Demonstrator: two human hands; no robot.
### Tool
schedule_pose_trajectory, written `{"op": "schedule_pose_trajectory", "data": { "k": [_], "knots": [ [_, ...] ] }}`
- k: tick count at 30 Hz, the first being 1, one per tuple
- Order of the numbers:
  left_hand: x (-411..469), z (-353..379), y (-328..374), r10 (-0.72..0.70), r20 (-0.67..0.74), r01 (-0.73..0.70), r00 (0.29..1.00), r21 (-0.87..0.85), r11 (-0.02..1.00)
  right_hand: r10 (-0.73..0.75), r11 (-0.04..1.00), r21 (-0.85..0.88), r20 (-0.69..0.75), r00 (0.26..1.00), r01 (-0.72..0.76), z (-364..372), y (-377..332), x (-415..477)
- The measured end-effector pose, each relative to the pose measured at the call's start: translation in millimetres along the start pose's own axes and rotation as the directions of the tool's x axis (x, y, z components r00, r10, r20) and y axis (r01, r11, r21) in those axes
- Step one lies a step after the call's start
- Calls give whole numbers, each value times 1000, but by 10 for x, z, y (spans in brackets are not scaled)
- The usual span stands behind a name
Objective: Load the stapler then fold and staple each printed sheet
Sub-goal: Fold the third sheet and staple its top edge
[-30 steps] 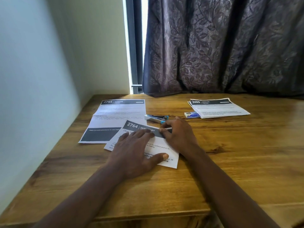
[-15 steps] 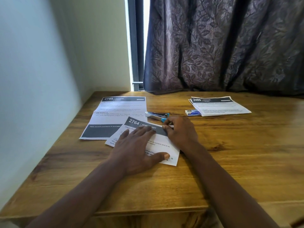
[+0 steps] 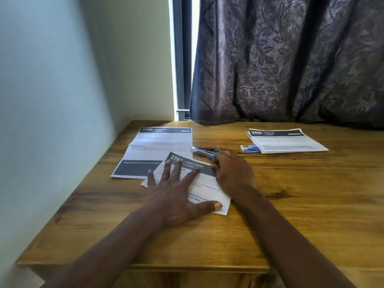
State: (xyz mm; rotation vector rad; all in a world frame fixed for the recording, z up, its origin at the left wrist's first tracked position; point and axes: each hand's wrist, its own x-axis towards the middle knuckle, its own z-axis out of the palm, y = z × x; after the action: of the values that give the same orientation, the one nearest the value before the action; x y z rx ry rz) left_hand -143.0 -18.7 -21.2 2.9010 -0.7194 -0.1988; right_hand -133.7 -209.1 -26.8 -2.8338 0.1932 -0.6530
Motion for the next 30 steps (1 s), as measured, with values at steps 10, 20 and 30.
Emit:
{"op": "schedule_pose_trajectory", "data": {
  "k": [10, 20, 30],
  "knots": [
    [62, -53, 59, -60, 140, 59, 988, 17, 998, 21, 999, -42, -10, 1000, -21, -28, -29, -17],
    [-44, -52, -7, -75, -154, 34, 985, -254, 967, -72, 997, -11, -27, 997, 72, -42, 57, -30],
    [451, -441, -608, -134, -381, -156, 915, -638, 754, -144, 894, 397, -185, 972, 208, -27, 186, 4]
  ]
}}
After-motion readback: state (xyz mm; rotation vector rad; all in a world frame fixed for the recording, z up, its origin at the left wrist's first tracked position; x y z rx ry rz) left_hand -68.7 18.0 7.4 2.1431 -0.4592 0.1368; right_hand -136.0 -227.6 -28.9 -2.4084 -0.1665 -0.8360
